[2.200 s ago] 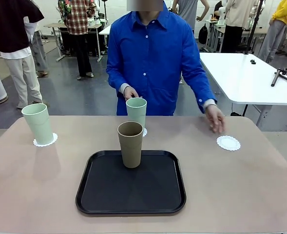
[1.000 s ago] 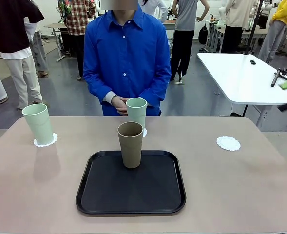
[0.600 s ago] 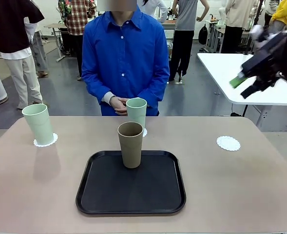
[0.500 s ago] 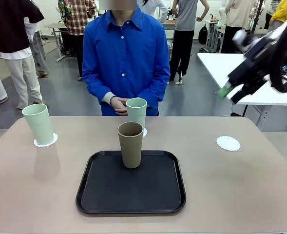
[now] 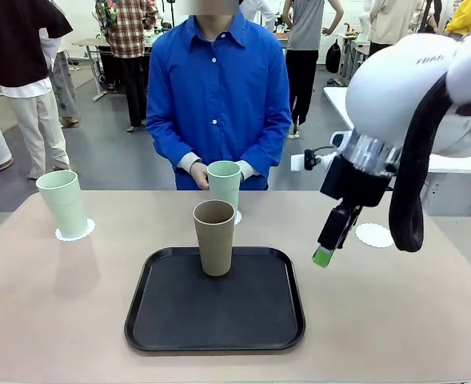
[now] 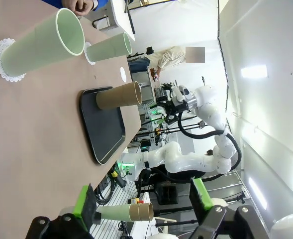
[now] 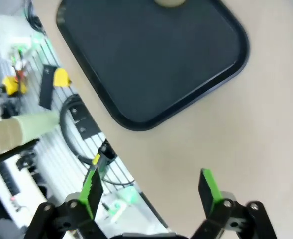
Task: Place coasters on the table and set cups on them.
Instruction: Take one Reusable plastic cup from the Flat Tray and place it on a coaster set by the human.
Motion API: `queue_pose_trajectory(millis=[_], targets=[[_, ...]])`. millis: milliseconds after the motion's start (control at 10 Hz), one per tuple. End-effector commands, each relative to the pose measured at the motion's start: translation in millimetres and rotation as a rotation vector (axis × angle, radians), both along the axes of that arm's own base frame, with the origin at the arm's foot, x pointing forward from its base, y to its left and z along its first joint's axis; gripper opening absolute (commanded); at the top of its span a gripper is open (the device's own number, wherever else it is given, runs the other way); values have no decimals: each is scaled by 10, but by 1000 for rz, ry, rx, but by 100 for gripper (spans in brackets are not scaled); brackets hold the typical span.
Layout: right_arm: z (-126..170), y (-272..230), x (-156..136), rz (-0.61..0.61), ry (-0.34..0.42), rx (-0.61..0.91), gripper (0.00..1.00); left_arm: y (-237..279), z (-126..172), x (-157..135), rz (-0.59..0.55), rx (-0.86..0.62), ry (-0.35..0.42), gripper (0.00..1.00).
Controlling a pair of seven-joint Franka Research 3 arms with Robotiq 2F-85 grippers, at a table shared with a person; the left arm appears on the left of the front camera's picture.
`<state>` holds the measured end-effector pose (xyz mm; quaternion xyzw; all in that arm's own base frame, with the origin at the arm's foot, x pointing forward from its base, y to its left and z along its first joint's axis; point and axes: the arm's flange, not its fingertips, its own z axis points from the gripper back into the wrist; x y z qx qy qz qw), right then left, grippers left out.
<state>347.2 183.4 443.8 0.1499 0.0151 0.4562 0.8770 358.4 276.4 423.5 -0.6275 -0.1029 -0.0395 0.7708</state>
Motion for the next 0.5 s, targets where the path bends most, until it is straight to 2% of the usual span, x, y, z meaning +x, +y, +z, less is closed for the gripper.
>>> queue_pose_trajectory(millis=[0, 100, 400], targets=[[-92, -96, 145, 1, 23, -3, 100, 6, 17, 2, 12, -3, -5, 100], [0, 0, 0, 0, 0, 0, 100, 6, 17, 2, 12, -3, -5, 100], [0, 0, 0, 0, 0, 0, 100, 6, 17, 2, 12, -3, -5, 100]])
